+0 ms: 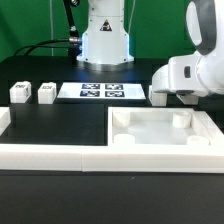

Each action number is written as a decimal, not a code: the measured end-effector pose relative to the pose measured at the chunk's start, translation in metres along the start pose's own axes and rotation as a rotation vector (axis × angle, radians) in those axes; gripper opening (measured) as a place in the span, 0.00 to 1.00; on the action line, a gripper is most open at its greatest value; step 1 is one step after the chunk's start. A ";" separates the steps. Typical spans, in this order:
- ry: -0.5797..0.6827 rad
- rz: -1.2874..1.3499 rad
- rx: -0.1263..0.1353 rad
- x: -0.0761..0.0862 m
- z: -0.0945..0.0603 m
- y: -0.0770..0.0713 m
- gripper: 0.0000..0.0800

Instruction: Assemble square table

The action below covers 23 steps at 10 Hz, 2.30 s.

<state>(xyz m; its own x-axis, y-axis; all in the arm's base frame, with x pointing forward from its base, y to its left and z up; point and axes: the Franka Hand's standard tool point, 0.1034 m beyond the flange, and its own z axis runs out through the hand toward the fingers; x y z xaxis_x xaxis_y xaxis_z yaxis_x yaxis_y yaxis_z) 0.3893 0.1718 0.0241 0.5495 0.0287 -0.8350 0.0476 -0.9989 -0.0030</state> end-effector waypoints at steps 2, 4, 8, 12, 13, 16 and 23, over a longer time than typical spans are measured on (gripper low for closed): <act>0.019 -0.034 0.016 -0.028 -0.042 0.014 0.36; 0.066 -0.025 0.028 -0.059 -0.072 0.026 0.36; 0.264 -0.020 0.044 -0.049 -0.076 0.023 0.36; 0.565 -0.082 0.056 -0.043 -0.171 0.044 0.36; 0.637 -0.081 0.057 -0.042 -0.167 0.043 0.36; 0.848 -0.074 0.064 -0.037 -0.173 0.045 0.36; 1.332 -0.119 0.038 -0.026 -0.269 0.074 0.36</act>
Offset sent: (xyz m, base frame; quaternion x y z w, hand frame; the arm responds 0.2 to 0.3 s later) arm 0.0049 -0.0370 0.1000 -0.0109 0.0215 0.0056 0.9997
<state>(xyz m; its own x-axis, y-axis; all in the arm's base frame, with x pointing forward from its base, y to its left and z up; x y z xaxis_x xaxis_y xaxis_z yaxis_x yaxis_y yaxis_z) 0.6034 0.1074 0.1936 0.9340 0.1078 0.3406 0.1400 -0.9876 -0.0714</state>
